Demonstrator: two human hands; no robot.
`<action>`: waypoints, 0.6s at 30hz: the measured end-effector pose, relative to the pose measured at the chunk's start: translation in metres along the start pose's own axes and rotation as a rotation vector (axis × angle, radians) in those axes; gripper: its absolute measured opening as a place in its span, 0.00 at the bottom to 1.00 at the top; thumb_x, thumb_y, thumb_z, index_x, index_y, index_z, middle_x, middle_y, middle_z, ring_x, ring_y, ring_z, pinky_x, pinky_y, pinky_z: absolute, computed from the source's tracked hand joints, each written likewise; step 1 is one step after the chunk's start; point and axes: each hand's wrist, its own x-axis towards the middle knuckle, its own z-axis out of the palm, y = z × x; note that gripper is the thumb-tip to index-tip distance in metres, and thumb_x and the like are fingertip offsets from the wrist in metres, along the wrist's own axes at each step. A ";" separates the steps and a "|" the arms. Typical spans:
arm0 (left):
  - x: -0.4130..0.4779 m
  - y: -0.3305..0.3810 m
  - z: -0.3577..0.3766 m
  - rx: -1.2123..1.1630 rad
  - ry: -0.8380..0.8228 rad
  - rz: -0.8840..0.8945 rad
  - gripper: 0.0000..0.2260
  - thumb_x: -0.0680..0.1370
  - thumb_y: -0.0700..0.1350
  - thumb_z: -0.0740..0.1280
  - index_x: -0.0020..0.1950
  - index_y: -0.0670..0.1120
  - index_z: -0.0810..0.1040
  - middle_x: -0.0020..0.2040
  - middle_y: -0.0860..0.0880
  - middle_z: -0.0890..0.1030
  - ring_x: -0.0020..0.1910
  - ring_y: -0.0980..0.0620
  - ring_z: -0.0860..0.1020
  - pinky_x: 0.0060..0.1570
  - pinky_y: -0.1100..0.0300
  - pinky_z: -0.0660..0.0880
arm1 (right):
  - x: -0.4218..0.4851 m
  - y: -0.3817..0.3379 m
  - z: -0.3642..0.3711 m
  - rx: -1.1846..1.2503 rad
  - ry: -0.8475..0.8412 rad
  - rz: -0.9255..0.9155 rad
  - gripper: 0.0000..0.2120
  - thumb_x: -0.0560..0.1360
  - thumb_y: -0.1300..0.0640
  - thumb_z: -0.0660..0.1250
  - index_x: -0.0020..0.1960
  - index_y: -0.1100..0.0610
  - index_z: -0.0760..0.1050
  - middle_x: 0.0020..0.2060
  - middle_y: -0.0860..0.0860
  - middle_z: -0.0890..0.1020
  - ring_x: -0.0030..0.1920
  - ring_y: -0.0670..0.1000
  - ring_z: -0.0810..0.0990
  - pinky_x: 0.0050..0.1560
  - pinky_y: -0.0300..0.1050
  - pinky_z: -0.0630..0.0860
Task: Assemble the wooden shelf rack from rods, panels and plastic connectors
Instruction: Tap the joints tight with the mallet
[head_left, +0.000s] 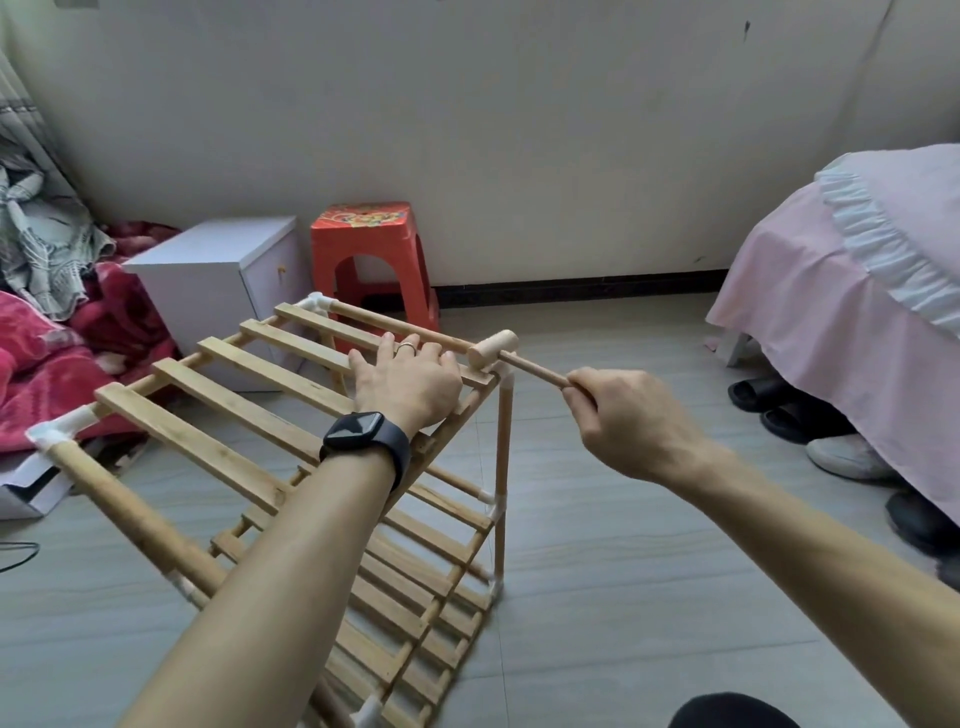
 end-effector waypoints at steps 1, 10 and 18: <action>-0.002 0.001 -0.001 -0.014 0.020 0.015 0.25 0.83 0.56 0.45 0.77 0.52 0.67 0.81 0.49 0.61 0.81 0.43 0.53 0.75 0.30 0.45 | -0.001 0.001 0.000 0.077 0.066 0.013 0.11 0.85 0.53 0.57 0.51 0.56 0.76 0.35 0.48 0.78 0.34 0.50 0.76 0.33 0.45 0.72; -0.041 0.011 0.003 0.103 -0.129 0.072 0.35 0.79 0.68 0.56 0.80 0.64 0.42 0.83 0.43 0.43 0.80 0.34 0.42 0.69 0.23 0.47 | -0.042 0.038 0.062 0.493 0.119 0.363 0.10 0.83 0.52 0.63 0.45 0.50 0.78 0.29 0.49 0.78 0.33 0.45 0.76 0.30 0.36 0.69; 0.005 0.044 0.010 0.221 -0.037 0.031 0.28 0.86 0.53 0.52 0.83 0.53 0.44 0.82 0.39 0.48 0.79 0.32 0.49 0.68 0.24 0.58 | -0.072 0.068 0.139 0.563 -0.038 0.596 0.10 0.82 0.50 0.63 0.43 0.47 0.78 0.33 0.45 0.81 0.38 0.45 0.79 0.37 0.43 0.72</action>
